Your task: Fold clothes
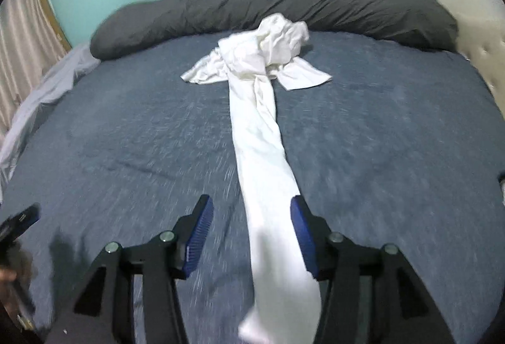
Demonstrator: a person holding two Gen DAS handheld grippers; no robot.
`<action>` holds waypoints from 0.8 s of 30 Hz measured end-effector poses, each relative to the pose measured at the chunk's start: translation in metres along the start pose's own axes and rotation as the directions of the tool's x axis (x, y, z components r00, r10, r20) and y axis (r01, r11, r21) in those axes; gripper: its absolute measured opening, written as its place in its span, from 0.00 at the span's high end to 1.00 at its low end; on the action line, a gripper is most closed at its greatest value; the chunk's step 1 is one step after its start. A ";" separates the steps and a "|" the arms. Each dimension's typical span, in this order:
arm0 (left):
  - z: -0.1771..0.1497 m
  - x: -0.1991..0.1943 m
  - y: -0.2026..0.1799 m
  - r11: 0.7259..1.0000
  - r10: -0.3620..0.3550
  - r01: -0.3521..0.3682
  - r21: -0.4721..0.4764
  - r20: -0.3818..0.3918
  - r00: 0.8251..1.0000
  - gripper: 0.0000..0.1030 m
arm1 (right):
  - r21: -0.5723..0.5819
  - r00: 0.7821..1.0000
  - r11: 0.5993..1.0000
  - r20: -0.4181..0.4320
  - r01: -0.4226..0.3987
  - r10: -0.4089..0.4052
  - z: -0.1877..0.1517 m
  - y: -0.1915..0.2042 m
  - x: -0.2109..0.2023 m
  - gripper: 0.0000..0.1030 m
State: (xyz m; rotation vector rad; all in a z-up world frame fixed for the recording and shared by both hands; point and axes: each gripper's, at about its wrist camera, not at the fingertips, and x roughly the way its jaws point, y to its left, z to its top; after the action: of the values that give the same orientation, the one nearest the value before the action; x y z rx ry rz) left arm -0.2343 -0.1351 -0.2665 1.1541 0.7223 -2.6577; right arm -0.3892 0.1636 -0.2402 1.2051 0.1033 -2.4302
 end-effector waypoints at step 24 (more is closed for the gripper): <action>-0.013 0.022 -0.008 0.998 0.033 -0.030 0.064 -0.043 0.999 0.00 | -0.076 0.998 0.996 -0.039 -0.049 0.047 0.032 0.020 0.083 0.93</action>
State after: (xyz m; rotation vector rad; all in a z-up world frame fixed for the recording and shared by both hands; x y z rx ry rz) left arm -0.2436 -0.1202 -0.2871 1.2336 0.6262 -2.6542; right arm -0.4495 0.1091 -0.2825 1.2049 0.1752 -2.3412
